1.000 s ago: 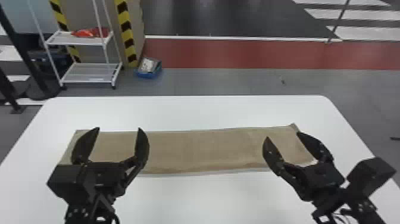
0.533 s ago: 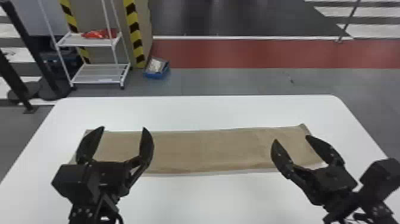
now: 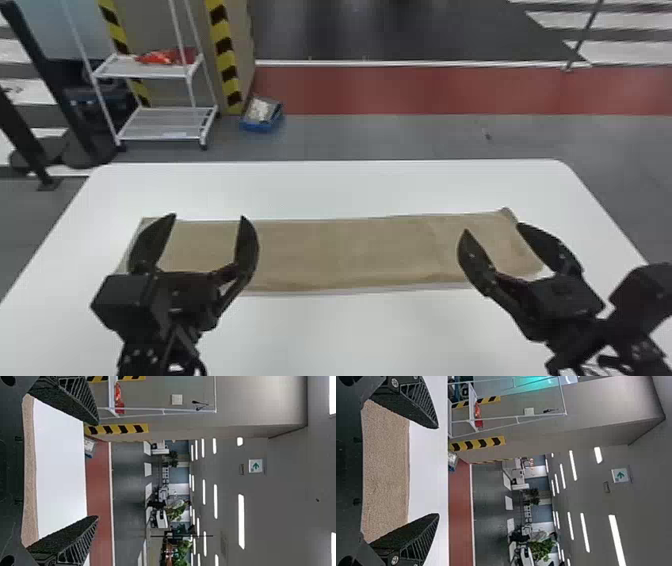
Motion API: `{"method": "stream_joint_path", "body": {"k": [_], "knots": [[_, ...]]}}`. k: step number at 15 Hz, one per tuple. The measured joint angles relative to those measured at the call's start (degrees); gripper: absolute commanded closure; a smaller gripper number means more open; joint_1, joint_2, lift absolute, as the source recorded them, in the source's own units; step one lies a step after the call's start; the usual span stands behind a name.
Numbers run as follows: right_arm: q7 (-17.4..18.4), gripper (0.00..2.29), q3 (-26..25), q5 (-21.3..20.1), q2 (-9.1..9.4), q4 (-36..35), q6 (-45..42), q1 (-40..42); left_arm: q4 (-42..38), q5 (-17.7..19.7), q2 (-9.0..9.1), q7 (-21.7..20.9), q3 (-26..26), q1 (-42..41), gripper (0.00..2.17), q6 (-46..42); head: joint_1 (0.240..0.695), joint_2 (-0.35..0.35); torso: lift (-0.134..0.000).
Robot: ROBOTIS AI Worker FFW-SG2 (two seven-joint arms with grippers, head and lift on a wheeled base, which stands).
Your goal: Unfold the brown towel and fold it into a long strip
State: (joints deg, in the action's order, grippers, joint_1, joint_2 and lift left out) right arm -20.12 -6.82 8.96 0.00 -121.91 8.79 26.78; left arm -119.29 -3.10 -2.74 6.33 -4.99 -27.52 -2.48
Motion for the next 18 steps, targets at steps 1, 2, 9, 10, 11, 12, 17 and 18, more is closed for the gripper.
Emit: {"method": "stream_joint_path", "body": {"k": [1, 2, 9, 10, 11, 12, 17, 18], "knots": [[0.0, 0.1, -0.06, 0.0, 0.0, -0.06, -0.05, -0.01, 0.0, -0.14, 0.03, 0.0, -0.02, 0.01, 0.04, 0.28, 0.695, -0.008, -0.121], [0.0, 0.1, -0.1, 0.0, 0.0, -0.16, -0.06, 0.0, 0.01, -0.23, 0.05, 0.0, -0.04, 0.03, 0.04, 0.63, 0.695, -0.008, -0.121], [-0.12, 0.1, -0.21, -0.24, 0.0, -1.19, 0.29, 0.19, -0.06, -0.77, 0.03, 0.0, -0.29, 0.09, 0.09, 1.21, 0.695, -0.012, -0.121], [-0.1, 0.1, -0.2, -0.26, 0.0, -1.37, 0.31, 0.3, -0.06, -0.77, 0.02, 0.02, -0.3, 0.09, 0.09, 1.21, 0.695, -0.012, -0.121], [-0.11, 0.1, -0.2, -0.26, 0.0, -1.51, 0.32, 0.41, -0.06, -0.77, 0.02, 0.03, -0.35, 0.09, 0.09, 1.21, 0.695, -0.012, -0.121], [-0.11, 0.1, -0.19, -0.26, 0.0, -1.66, 0.32, 0.54, -0.05, -0.77, 0.02, 0.01, -0.41, 0.09, 0.09, 1.21, 0.695, -0.012, -0.121], [-0.11, 0.1, -0.08, -0.23, 0.0, -2.24, 0.59, 0.93, -0.09, -0.77, 0.02, 0.08, -0.7, 0.04, 0.09, 1.22, 0.695, -0.014, -0.121], [-0.11, 0.1, -0.03, -0.21, 0.0, -2.47, 0.79, 1.03, -0.3, -0.77, 0.02, 0.09, -0.72, -0.03, 0.09, 1.3, 0.695, -0.014, -0.121]]}}
